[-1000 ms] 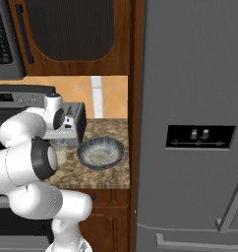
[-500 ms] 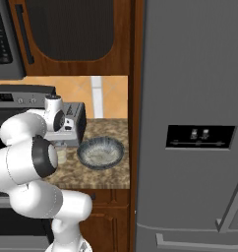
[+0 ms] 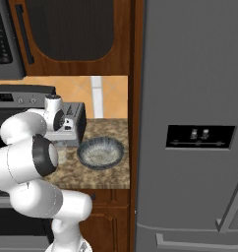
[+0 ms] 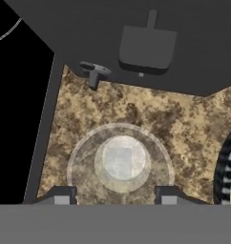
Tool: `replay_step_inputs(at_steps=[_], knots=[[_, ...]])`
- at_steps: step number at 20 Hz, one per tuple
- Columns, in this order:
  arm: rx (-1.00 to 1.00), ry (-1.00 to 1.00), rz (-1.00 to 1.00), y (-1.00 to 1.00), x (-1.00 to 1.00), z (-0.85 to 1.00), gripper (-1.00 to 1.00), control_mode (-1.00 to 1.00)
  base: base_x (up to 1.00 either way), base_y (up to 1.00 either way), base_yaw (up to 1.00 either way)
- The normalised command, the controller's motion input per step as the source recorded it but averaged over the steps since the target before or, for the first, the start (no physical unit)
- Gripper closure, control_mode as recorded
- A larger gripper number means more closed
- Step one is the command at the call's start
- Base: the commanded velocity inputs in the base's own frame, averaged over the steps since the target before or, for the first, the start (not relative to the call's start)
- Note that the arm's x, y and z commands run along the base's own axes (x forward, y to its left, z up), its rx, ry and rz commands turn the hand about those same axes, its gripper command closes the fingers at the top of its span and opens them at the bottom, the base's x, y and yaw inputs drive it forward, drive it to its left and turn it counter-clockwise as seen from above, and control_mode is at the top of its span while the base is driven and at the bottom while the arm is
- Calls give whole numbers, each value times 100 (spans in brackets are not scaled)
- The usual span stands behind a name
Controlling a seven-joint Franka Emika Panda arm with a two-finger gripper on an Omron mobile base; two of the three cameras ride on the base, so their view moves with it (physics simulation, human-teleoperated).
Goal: Grab a lemon wedge from the fridge and one ice cube from the ice bowl, and put them in the glass of lemonade.
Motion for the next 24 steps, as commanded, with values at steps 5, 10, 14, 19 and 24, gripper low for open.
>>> replay_step_inputs(at_steps=[5,10,14,19,24], knots=[[0,0,0,-1,-1,0,-100,-100,0,0,0],[1,-10,-1,-10,-34,12,-100,-100,0,0,0],[5,-13,0,-6,-38,17,-100,-100,0,0,0],[4,-11,0,-5,-30,8,-100,-100,0,0,0],[5,-9,-1,-11,-23,15,-100,-100,0,0,0]])
